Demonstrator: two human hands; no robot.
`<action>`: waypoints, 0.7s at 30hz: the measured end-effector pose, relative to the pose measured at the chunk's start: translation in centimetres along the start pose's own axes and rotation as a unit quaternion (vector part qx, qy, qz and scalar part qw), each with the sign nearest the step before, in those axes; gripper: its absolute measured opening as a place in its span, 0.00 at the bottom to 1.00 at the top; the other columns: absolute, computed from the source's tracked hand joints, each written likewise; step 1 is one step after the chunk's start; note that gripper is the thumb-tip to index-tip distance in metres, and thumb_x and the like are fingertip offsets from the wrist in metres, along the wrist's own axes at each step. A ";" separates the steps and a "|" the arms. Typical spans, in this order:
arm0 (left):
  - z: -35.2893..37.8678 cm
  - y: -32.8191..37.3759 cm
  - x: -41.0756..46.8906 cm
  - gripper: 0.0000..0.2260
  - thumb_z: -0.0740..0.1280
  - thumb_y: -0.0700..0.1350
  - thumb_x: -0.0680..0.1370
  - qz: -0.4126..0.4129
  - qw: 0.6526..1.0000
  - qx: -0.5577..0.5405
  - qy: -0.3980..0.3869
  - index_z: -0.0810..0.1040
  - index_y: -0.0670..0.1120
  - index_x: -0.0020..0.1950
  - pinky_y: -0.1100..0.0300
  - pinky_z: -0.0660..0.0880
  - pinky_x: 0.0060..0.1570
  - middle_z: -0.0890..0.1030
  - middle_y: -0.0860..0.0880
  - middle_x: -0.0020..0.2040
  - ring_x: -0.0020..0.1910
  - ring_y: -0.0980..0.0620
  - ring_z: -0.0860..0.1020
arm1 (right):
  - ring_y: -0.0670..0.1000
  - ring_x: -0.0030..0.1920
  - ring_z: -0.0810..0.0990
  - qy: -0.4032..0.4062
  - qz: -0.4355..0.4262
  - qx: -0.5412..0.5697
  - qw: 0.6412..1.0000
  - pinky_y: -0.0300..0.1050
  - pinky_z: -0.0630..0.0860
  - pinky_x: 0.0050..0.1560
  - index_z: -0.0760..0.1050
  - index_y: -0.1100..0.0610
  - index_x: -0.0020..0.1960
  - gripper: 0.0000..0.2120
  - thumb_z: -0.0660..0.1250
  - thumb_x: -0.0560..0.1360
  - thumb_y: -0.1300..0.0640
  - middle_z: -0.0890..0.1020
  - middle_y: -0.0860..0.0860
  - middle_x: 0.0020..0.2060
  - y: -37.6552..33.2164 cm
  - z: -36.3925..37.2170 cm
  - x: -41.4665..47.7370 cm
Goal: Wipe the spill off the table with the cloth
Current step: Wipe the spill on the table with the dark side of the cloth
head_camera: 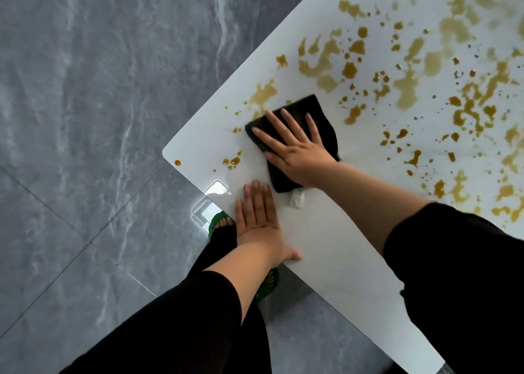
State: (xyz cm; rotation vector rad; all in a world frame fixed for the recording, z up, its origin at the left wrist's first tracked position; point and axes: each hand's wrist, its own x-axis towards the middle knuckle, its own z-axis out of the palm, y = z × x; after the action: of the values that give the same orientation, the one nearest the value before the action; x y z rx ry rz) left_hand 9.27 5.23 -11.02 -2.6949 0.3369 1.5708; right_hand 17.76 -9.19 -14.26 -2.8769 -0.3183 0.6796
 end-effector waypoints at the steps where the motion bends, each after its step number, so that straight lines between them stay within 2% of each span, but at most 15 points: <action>1: 0.0 0.0 0.0 0.70 0.69 0.73 0.62 0.000 1.000 -0.001 0.000 0.09 0.38 0.54 0.44 0.21 0.61 0.09 0.38 0.54 0.59 0.39 0.14 | 0.47 0.76 0.33 0.002 0.001 -0.001 1.000 0.57 0.28 0.71 0.35 0.34 0.74 0.25 0.35 0.78 0.36 0.38 0.43 0.77 -0.2 -0.5 1.0; 3: -0.1 0.0 0.0 0.71 0.69 0.73 0.62 0.000 1.000 -0.001 -0.004 0.09 0.37 0.54 0.44 0.22 0.62 0.09 0.38 0.54 0.59 0.39 0.14 | 0.48 0.76 0.33 0.003 -0.001 -0.006 1.000 0.57 0.29 0.71 0.35 0.35 0.75 0.25 0.36 0.79 0.37 0.38 0.44 0.77 -0.5 -0.5 1.1; 6: -0.1 0.0 0.0 0.70 0.69 0.72 0.63 -0.003 1.000 -0.006 -0.016 0.09 0.38 0.54 0.44 0.17 0.57 0.10 0.38 0.55 0.56 0.39 0.11 | 0.48 0.75 0.32 0.000 -0.011 -0.021 1.000 0.58 0.29 0.72 0.34 0.37 0.75 0.26 0.38 0.79 0.37 0.37 0.45 0.77 -0.3 1.1 -2.9; 10: -0.2 -0.1 0.0 0.70 0.69 0.72 0.63 -0.001 1.000 -0.009 -0.027 0.10 0.38 0.56 0.43 0.17 0.56 0.11 0.37 0.57 0.55 0.39 0.10 | 0.47 0.73 0.26 -0.051 0.010 0.008 0.999 0.54 0.21 0.67 0.27 0.34 0.72 0.26 0.35 0.77 0.35 0.25 0.40 0.71 0.3 1.9 -5.7; 12: -0.4 0.0 0.0 0.69 0.69 0.72 0.64 0.002 0.999 -0.013 -0.030 0.10 0.38 0.56 0.43 0.17 0.57 0.11 0.37 0.58 0.56 0.39 0.11 | 0.46 0.72 0.24 -0.066 0.006 0.025 0.998 0.52 0.18 0.65 0.25 0.32 0.70 0.26 0.34 0.76 0.34 0.23 0.38 0.69 0.3 1.4 -4.6; 15: -0.5 0.1 0.0 0.70 0.70 0.71 0.64 -0.001 1.000 -0.008 -0.030 0.10 0.37 0.56 0.43 0.17 0.56 0.10 0.37 0.57 0.56 0.38 0.11 | 0.46 0.71 0.24 -0.045 0.003 0.029 0.999 0.52 0.18 0.64 0.27 0.32 0.70 0.26 0.36 0.77 0.34 0.27 0.40 0.73 -0.2 0.2 -0.9; 18: -0.5 0.1 0.0 0.70 0.70 0.71 0.64 0.000 0.999 -0.003 -0.038 0.09 0.37 0.54 0.44 0.16 0.54 0.10 0.38 0.55 0.55 0.39 0.12 | 0.48 0.74 0.28 -0.028 -0.001 0.021 0.999 0.55 0.21 0.66 0.32 0.34 0.73 0.26 0.40 0.79 0.37 0.33 0.43 0.76 -1.1 -1.3 2.8; 21: -0.5 0.1 0.0 0.69 0.70 0.71 0.65 -0.005 0.999 -0.004 -0.038 0.10 0.38 0.54 0.44 0.17 0.55 0.09 0.39 0.53 0.55 0.39 0.13 | 0.49 0.74 0.29 -0.034 -0.014 0.015 0.999 0.55 0.22 0.66 0.33 0.36 0.74 0.26 0.40 0.80 0.37 0.34 0.44 0.76 -1.3 -1.6 3.8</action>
State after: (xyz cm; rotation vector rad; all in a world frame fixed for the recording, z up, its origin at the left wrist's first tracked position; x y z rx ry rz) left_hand 9.68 5.11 -10.72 -2.6287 0.3174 1.6712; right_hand 21.58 -7.24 -14.13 -2.8205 -0.3530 0.7708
